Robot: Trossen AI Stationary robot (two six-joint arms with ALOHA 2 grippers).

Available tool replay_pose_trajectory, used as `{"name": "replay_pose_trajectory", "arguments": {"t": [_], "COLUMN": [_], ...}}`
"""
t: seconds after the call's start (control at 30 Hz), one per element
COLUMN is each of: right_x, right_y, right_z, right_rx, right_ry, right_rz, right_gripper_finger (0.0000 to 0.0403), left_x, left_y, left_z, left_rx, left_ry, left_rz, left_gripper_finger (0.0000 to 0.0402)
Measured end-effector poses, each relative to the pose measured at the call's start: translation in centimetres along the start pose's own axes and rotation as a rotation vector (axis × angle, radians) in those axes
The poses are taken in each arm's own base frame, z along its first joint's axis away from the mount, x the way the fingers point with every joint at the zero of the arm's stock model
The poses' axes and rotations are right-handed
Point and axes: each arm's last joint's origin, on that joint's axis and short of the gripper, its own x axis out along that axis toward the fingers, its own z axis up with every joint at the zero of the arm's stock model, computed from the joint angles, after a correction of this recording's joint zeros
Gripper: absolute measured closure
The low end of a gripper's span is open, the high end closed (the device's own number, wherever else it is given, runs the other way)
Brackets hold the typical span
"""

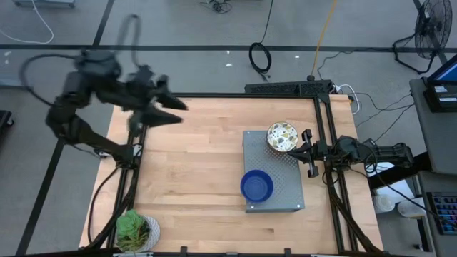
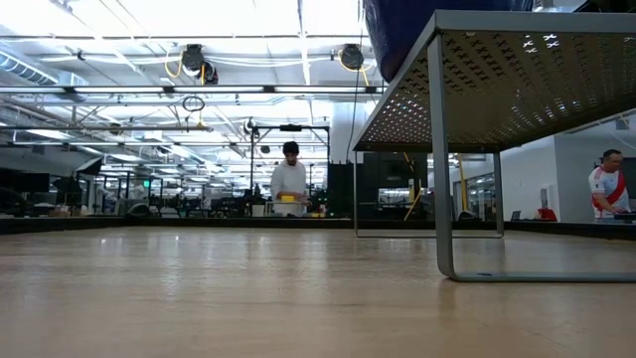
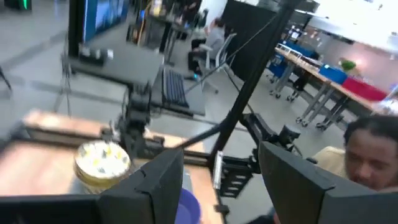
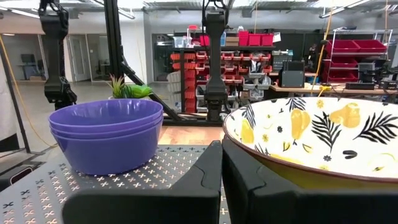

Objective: Pick & Place Mini bowls
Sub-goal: Return to Home Position

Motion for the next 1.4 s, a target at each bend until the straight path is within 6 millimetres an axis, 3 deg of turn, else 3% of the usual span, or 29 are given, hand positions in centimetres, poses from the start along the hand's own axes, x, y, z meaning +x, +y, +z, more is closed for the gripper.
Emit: {"name": "replay_pose_trajectory", "arguments": {"t": [0.2,0.4,0.53,0.77,0.97,1.23,1.4], "right_x": [0.0,0.0,0.0,0.0,0.0,0.0,0.0], "right_y": [0.0,0.0,0.0,0.0,0.0,0.0,0.0], "right_z": [0.0,0.0,0.0,0.0,0.0,0.0,0.0], "right_rx": [0.0,0.0,0.0,0.0,0.0,0.0,0.0], "right_ry": [0.0,0.0,0.0,0.0,0.0,0.0,0.0], "right_rz": [0.0,0.0,0.0,0.0,0.0,0.0,0.0], "right_gripper_finger": [0.0403,0.0403,0.0403,0.0403,0.0403,0.0403,0.0403], "left_x": [-6.5,-13.5,-16.2,-15.4,-14.0,-9.1,-8.1], "left_y": [-2.1,-3.4,-3.5,-1.7,0.1,5.3,7.1], "left_z": [-0.7,-4.4,-6.9,-11.5,-15.6,-25.4,-29.4], "left_rx": [0.234,0.395,0.412,0.583,0.707,0.556,0.562], "left_ry": [-0.019,0.166,0.265,0.276,-0.048,-0.029,-0.143], "left_rz": [0.0,0.02,0.049,0.033,0.014,0.084,0.094], "left_gripper_finger": [0.0188,0.0188,0.0188,0.0188,0.0188,0.0188,0.0188]}}
